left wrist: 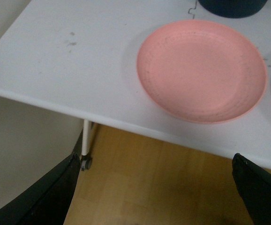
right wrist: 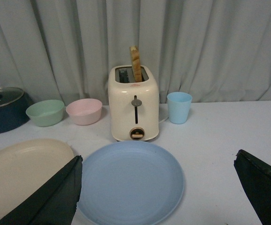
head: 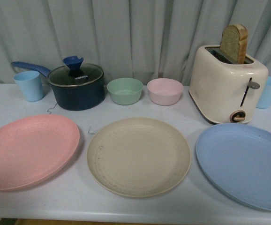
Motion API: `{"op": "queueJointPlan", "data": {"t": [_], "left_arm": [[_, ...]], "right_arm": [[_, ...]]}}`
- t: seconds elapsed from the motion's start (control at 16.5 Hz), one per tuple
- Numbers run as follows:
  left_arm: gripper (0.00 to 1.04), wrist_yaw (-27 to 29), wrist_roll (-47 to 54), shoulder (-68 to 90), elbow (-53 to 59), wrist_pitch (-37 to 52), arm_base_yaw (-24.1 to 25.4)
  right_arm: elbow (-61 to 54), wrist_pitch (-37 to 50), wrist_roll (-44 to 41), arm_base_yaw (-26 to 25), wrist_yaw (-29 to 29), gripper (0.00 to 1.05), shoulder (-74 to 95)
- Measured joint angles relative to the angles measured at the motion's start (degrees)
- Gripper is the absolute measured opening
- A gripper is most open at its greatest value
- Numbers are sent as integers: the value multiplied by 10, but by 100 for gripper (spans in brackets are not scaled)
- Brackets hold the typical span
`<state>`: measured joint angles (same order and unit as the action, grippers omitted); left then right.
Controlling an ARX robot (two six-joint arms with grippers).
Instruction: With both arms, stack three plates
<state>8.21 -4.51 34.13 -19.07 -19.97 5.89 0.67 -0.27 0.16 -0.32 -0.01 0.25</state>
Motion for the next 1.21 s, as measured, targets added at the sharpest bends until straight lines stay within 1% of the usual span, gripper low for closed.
{"op": "queueJointPlan", "data": {"t": [0.06, 0.18, 0.3, 0.48, 0.6, 0.67, 0.97, 1.09, 1.15, 1.21], "left_arm": [[98, -45, 1, 79, -31, 35, 25], [98, -99, 8, 200, -66, 70, 57], [98, -112, 25, 334, -120, 110, 73], [98, -125, 57, 494, -196, 162, 80], [98, -139, 76, 609, -256, 173, 91], [98, -138, 82, 657, -286, 178, 97], [98, -153, 111, 814, -412, 160, 115], [98, -163, 115, 845, -438, 163, 118], [92, -177, 115, 859, -449, 158, 121], [82, -182, 118, 867, -458, 150, 124]], "right_arm": [[0, 1, 0, 0, 0, 98, 0], [0, 1, 0, 0, 0, 98, 0], [0, 1, 0, 0, 0, 98, 0], [0, 1, 0, 0, 0, 98, 0], [0, 1, 0, 0, 0, 98, 0], [0, 1, 0, 0, 0, 98, 0], [0, 1, 0, 0, 0, 98, 0], [0, 1, 0, 0, 0, 98, 0], [0, 1, 0, 0, 0, 98, 0], [0, 1, 0, 0, 0, 98, 0]]}}
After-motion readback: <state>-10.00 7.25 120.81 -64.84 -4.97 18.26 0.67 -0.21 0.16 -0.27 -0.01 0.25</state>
